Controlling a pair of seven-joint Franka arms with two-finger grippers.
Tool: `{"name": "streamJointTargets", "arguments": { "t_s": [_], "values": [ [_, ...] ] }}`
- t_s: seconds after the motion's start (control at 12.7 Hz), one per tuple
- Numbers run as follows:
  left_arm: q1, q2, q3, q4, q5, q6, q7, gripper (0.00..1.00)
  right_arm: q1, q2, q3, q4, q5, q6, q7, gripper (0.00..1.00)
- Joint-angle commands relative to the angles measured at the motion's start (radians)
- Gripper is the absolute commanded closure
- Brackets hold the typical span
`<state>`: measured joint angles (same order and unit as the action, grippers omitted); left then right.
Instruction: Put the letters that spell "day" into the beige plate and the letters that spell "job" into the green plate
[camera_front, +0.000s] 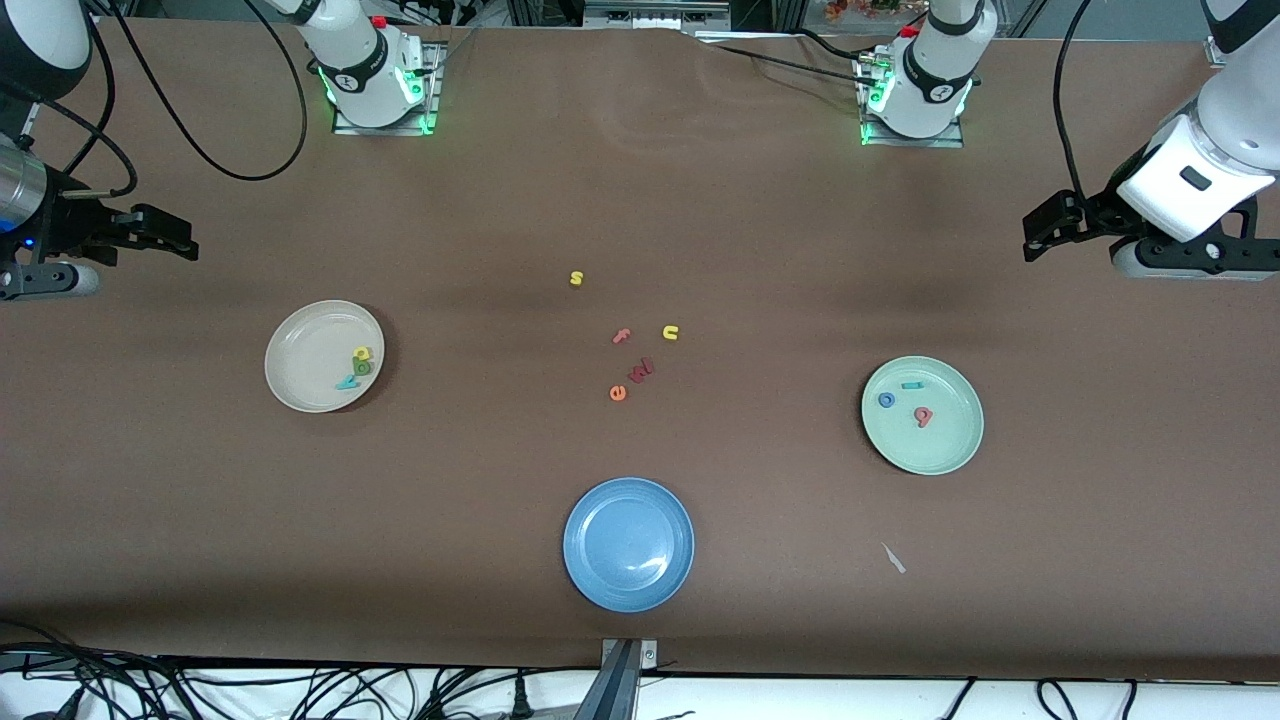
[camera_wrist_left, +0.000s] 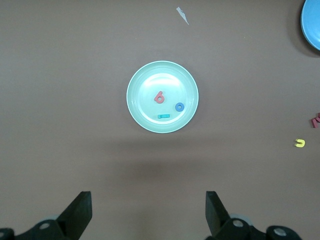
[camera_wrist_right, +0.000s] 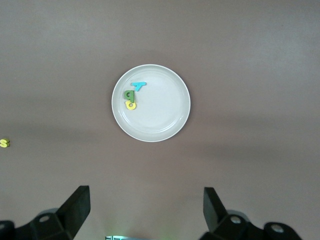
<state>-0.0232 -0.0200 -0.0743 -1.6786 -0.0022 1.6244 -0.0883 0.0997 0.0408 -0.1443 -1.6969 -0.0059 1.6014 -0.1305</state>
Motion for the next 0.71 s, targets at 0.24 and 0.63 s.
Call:
{"name": "streamJointTargets", "arguments": {
  "t_s": [0.24, 0.63],
  "values": [
    [0.009, 0.015, -0.001, 0.025, -0.012, -0.015, -0.001, 0.00, 0.012, -0.016, 0.005, 0.016, -0.034, -0.029, -0.006, 0.00],
    [0.009, 0.026, -0.001, 0.026, -0.012, -0.012, -0.002, 0.00, 0.012, -0.021, 0.003, 0.020, -0.032, -0.050, 0.023, 0.00]
  ]
}}
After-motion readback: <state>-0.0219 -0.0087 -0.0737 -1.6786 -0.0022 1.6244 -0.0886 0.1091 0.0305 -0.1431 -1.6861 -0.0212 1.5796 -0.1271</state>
